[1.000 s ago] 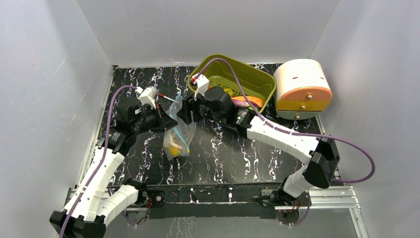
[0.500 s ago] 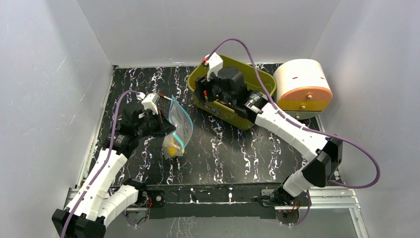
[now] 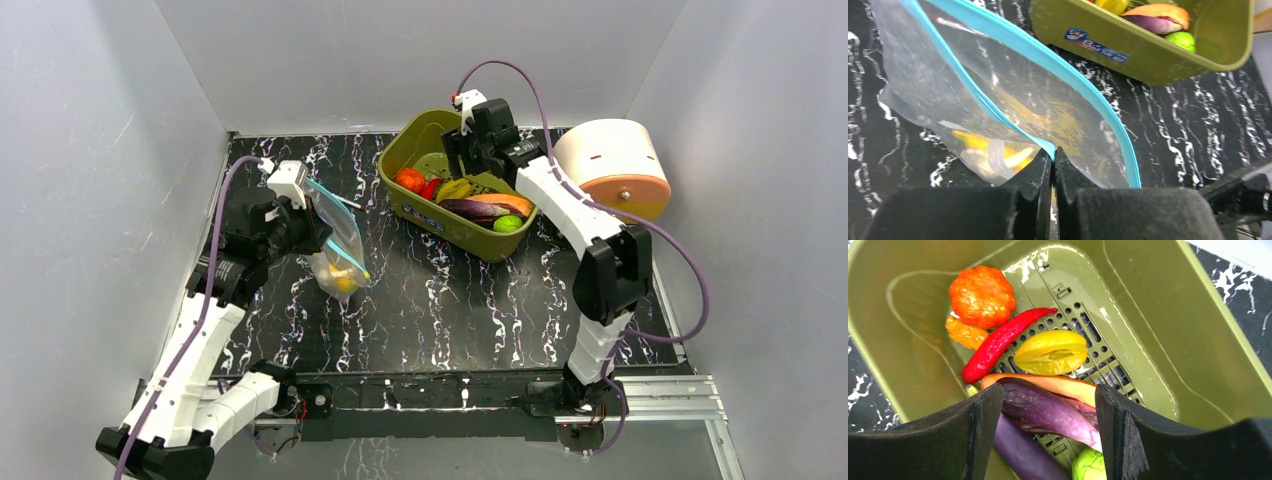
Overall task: Place the food in the zip-top bag and seal the zipper
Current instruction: Pick up the fake fruit from the bin.
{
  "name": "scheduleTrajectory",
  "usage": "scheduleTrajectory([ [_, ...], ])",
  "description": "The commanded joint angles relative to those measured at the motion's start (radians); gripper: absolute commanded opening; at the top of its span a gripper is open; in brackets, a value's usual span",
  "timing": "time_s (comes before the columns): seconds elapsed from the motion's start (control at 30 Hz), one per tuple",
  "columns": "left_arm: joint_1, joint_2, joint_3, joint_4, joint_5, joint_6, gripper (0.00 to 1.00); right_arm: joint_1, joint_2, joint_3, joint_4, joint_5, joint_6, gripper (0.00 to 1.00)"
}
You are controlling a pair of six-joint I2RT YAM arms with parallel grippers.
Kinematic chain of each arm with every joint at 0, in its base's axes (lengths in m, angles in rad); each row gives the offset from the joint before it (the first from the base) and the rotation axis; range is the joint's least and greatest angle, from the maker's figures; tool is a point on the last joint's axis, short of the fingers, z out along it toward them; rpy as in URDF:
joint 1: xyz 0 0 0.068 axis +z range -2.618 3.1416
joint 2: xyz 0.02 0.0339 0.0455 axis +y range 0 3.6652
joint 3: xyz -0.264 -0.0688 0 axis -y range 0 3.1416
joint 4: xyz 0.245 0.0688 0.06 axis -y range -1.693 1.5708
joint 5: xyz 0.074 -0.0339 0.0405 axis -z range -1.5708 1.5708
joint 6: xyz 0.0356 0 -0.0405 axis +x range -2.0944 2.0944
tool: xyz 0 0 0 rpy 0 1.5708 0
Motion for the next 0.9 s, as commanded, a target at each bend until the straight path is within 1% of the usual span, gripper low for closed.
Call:
scheduleTrajectory([
  [0.0,-0.003,0.062,0.044,-0.082,-0.125,0.090,0.00,-0.053,0.068,0.093,-0.053,-0.087,-0.044,0.66],
  [0.13,-0.004,0.099,0.067,-0.103,-0.093,0.085,0.00,-0.070,0.148,0.135,-0.073,-0.146,-0.086,0.66],
  [0.2,-0.003,0.108,0.074,-0.102,-0.050,0.087,0.00,-0.071,0.187,0.163,-0.089,-0.147,-0.105,0.68],
  [0.33,-0.003,0.136,0.032,-0.052,0.143,0.110,0.00,-0.071,0.249,0.192,-0.093,-0.141,-0.132,0.70],
  [0.53,-0.003,0.205,-0.015,0.019,0.268,0.074,0.00,-0.072,0.347,0.260,-0.123,-0.128,-0.192,0.72],
  [0.6,-0.003,0.220,-0.024,0.042,0.290,0.062,0.00,-0.072,0.372,0.282,-0.129,-0.106,-0.199,0.75],
  [0.73,-0.003,0.232,-0.050,0.068,0.279,0.035,0.00,-0.071,0.420,0.310,-0.146,-0.097,-0.208,0.78],
  [0.87,-0.003,0.235,-0.081,0.110,0.284,0.012,0.00,-0.072,0.459,0.312,-0.142,-0.055,-0.221,0.79],
])
